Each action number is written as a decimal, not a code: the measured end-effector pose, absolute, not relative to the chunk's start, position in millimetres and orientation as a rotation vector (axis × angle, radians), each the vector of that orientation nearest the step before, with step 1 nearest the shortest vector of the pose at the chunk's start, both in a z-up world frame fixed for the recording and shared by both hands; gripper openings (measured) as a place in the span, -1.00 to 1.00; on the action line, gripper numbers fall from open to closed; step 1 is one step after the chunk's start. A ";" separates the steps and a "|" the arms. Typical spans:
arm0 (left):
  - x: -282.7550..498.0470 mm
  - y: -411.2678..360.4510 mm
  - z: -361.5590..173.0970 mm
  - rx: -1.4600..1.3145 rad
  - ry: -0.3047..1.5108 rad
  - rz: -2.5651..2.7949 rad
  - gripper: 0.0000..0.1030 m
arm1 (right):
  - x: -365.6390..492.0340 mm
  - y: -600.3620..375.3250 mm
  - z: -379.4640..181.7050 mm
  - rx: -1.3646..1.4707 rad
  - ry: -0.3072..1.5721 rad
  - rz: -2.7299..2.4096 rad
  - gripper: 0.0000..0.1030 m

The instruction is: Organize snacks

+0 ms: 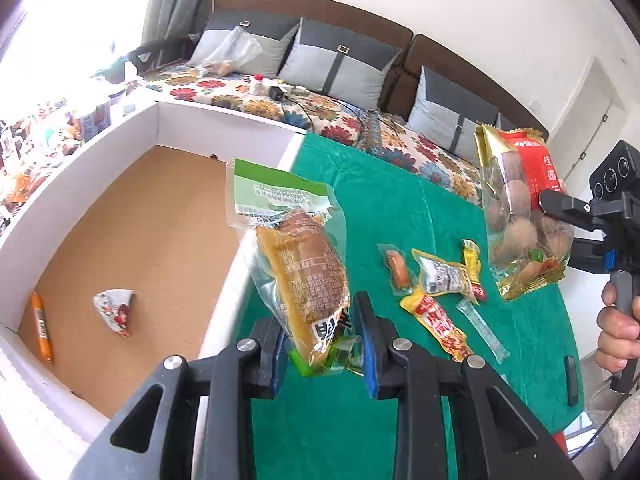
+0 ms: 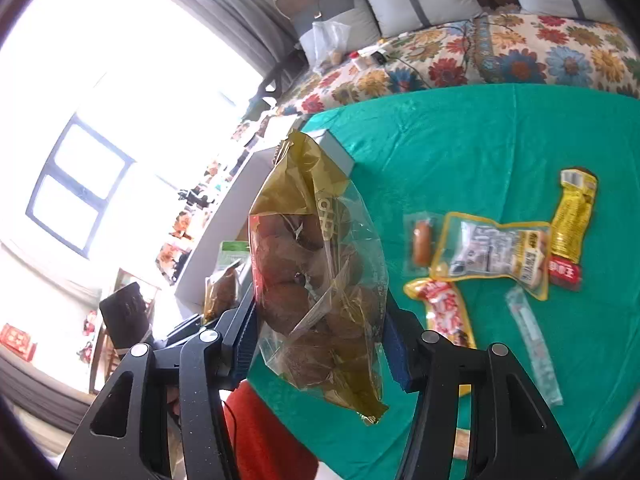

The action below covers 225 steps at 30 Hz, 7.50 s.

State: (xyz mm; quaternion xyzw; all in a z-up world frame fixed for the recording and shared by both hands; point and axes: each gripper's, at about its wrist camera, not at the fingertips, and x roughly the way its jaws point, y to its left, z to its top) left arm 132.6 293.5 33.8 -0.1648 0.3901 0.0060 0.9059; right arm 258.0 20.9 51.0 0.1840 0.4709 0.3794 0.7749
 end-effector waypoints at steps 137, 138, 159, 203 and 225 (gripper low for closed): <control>312.5 19.3 -135.9 0.154 0.944 -0.315 1.00 | 168.7 -304.5 -123.8 0.101 0.911 -0.255 0.86; 312.6 19.3 -135.9 0.154 0.944 -0.315 1.00 | 168.8 -304.6 -123.8 0.101 0.911 -0.255 0.86; 312.9 19.3 -135.9 0.154 0.945 -0.315 1.00 | 168.7 -304.3 -123.6 0.101 0.911 -0.254 0.86; 363.4 97.7 -91.3 -0.242 1.170 -0.009 0.83 | 168.6 -304.3 -123.3 0.102 0.911 -0.253 0.86; 298.6 106.1 -117.7 -0.166 1.181 -0.207 -0.71 | 169.1 -304.5 -123.0 0.102 0.912 -0.253 0.87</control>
